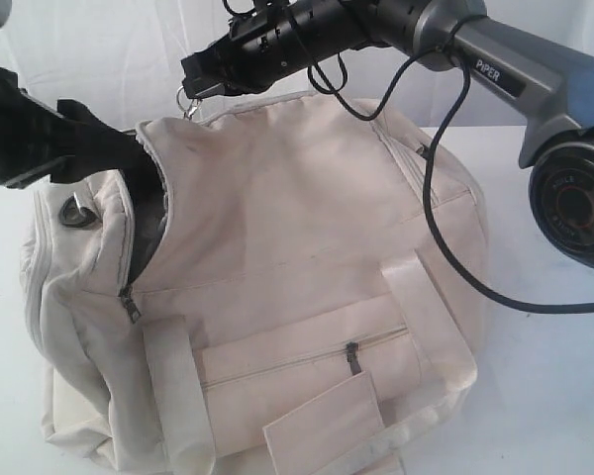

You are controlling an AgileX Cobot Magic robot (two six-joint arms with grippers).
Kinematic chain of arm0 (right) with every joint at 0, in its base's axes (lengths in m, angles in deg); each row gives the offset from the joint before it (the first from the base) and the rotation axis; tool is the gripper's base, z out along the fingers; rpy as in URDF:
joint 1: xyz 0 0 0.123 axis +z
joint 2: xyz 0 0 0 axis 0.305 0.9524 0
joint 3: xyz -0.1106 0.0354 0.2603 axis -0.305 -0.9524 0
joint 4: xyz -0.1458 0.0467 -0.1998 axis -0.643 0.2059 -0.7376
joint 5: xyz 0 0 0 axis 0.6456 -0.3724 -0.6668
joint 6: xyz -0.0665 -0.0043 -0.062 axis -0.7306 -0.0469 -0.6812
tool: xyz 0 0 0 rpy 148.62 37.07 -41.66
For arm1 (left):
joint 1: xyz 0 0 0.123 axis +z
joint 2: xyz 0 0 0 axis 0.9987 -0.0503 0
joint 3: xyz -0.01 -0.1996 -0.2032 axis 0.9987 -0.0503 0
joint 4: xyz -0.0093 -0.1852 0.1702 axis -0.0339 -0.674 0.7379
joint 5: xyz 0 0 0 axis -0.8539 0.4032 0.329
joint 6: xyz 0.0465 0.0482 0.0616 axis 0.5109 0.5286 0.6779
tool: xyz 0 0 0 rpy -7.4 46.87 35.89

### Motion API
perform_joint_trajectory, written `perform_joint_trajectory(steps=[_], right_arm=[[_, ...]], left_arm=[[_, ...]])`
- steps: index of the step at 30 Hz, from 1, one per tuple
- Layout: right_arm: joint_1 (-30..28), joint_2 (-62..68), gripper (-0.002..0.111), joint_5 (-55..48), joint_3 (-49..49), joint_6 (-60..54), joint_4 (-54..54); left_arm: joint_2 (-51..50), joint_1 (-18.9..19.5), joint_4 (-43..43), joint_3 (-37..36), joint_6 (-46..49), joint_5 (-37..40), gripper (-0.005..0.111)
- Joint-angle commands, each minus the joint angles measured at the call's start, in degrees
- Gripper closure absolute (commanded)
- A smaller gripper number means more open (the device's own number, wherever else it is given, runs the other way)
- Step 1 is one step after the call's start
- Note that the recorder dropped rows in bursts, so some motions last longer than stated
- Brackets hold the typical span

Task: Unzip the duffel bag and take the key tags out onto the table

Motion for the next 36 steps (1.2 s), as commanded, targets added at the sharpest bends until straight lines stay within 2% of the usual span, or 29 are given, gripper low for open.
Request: perform_joint_trajectory(steps=[1, 9, 15, 23, 26, 32, 36], right_arm=[[-0.6, -0.9, 0.108, 0.6, 0.1, -0.3, 0.7], [-0.6, -0.9, 0.108, 0.9, 0.1, -0.3, 1.2], [-0.6, -0.9, 0.108, 1.4, 0.1, -0.2, 1.3], [-0.5, -0.9, 0.108, 1.7, 0.1, 0.3, 2.0], [-0.5, -0.9, 0.108, 1.7, 0.1, 0.3, 1.8], [-0.5, -0.9, 0.108, 1.7, 0.1, 0.3, 1.7], [-0.5, -0.8, 0.108, 1.3, 0.1, -1.1, 1.5]], left_arm=[[-3.5, -0.2, -5.2, 0.2, 2.9, -2.9, 0.044], [-8.5, -0.2, -9.6, 1.7, 6.8, -5.1, 0.045], [-11.1, -0.2, -10.2, 6.2, 8.7, -2.2, 0.051], [-15.4, -0.2, -10.8, 8.3, 9.9, 0.8, 0.051], [-16.1, -0.2, -10.8, 8.3, 10.0, 0.3, 0.061], [-15.8, -0.2, -10.2, 8.2, 11.1, 0.8, 0.107], [-14.7, -0.1, -5.6, 8.2, 10.8, 1.4, 0.107]])
